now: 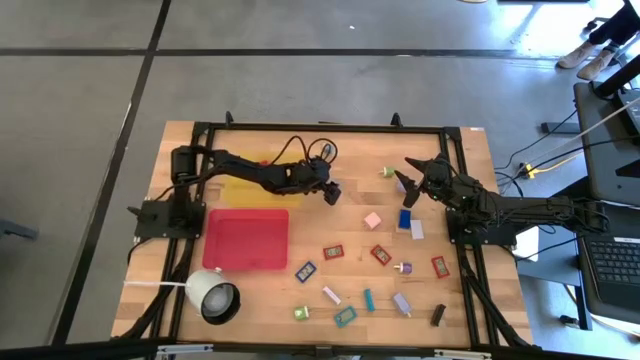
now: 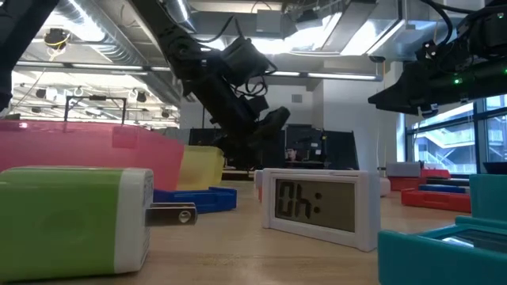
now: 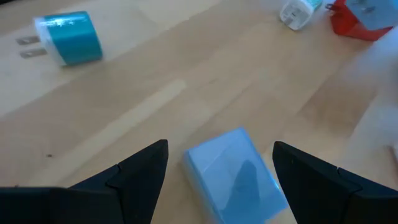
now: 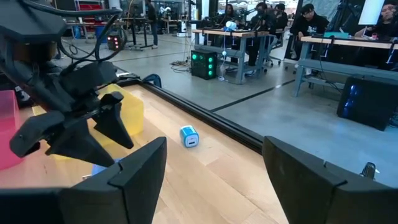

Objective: Pick & Place Office items
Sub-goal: Put the blue charger adapter into the yellow bin

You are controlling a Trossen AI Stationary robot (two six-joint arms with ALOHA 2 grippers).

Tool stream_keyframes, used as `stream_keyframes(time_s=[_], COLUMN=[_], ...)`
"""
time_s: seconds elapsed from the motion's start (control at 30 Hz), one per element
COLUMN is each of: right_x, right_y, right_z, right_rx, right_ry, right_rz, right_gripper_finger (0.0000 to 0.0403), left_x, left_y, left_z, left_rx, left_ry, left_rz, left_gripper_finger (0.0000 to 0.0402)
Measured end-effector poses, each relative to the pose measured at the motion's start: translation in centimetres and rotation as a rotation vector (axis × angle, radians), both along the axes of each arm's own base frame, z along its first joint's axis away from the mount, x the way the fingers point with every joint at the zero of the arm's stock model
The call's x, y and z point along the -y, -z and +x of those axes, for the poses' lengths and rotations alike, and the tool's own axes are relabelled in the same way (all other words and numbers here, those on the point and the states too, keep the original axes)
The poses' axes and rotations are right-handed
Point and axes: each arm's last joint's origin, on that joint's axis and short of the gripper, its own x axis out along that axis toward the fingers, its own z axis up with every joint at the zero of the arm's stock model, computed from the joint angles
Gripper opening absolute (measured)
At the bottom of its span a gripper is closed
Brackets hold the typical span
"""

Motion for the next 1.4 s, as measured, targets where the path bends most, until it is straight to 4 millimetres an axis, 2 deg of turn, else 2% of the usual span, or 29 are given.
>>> stream_keyframes(time_s=[0.23, 0.47, 0.63, 0.77, 0.93, 1.1, 1.27, 1.4], right_x=[0.0, 0.0, 0.0, 0.0, 0.0, 0.0, 0.0, 0.0], right_y=[0.1, 0.1, 0.1, 0.1, 0.1, 0.1, 0.1, 0.1], right_z=[0.0, 0.0, 0.0, 0.0, 0.0, 0.0, 0.0, 0.0], right_rx=[-0.005, -0.006, -0.005, -0.008, -0.009, -0.009, -0.012, -0.013], right_ry=[0.0, 0.0, 0.0, -0.002, -0.003, -0.002, -0.001, 0.001], right_rz=[0.001, 0.001, 0.001, 0.002, 0.002, 0.002, 0.003, 0.002], right_gripper_finger=[0.0269, 0.0269, 0.0269, 0.0269, 0.0269, 0.0269, 0.0269, 0.0269], left_x=[0.3, 0.5, 0.7, 1.2, 1.9, 2.6, 2.5, 2.0], left_y=[-0.3, 0.2, -0.6, -1.9, -3.1, -3.3, -3.5, -2.8], left_z=[0.2, -0.8, -1.7, -1.7, -0.9, 0.7, 2.6, 3.2], left_rx=[-0.015, -0.131, -0.192, -0.169, -0.102, -0.165, -0.216, -0.292], left_ry=[0.029, 0.005, -0.03, -0.019, 0.033, 0.059, -0.005, -0.055], left_rz=[0.04, 0.023, 0.007, 0.057, 0.113, 0.13, 0.095, 0.083], left_gripper_finger=[0.0287, 0.0287, 0.0288, 0.0288, 0.0288, 0.0294, 0.0335, 0.0366])
